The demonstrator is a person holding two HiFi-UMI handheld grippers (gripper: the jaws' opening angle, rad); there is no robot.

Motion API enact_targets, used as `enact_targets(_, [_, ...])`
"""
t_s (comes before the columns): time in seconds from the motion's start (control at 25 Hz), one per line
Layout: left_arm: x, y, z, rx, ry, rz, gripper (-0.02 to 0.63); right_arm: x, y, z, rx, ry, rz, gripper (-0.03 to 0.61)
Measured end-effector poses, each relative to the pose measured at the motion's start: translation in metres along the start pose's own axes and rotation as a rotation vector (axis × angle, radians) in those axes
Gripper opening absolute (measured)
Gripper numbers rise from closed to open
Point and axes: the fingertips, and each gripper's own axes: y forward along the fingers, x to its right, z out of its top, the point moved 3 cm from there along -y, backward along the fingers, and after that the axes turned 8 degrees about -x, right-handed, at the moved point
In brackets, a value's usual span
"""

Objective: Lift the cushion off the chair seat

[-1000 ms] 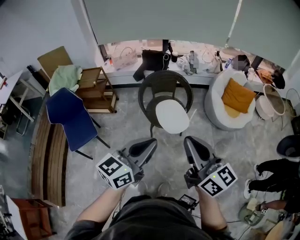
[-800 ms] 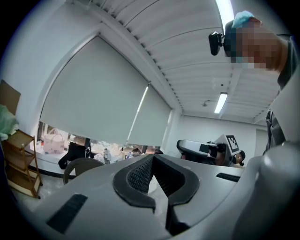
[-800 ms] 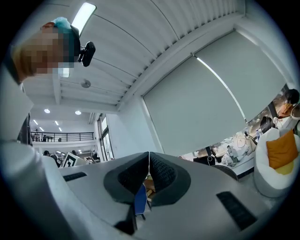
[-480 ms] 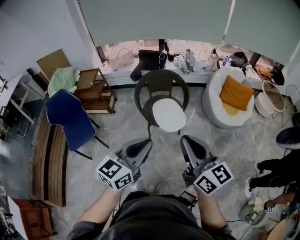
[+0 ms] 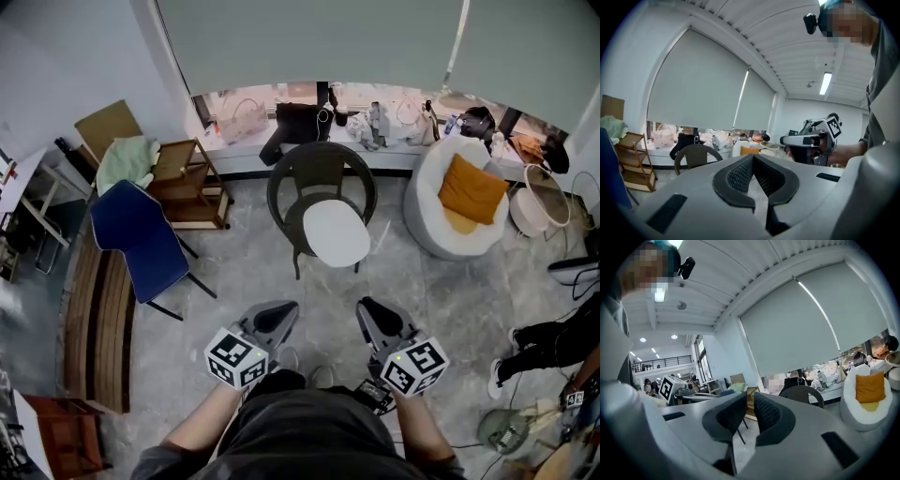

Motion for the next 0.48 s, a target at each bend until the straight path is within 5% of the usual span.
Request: enact_targets(0.48, [-0.051,0.035,-0.055,-0.107,-0.146,-0.034,0.011,0.047,0.033,-0.071,-0.195,0.06,-0.067,0.015])
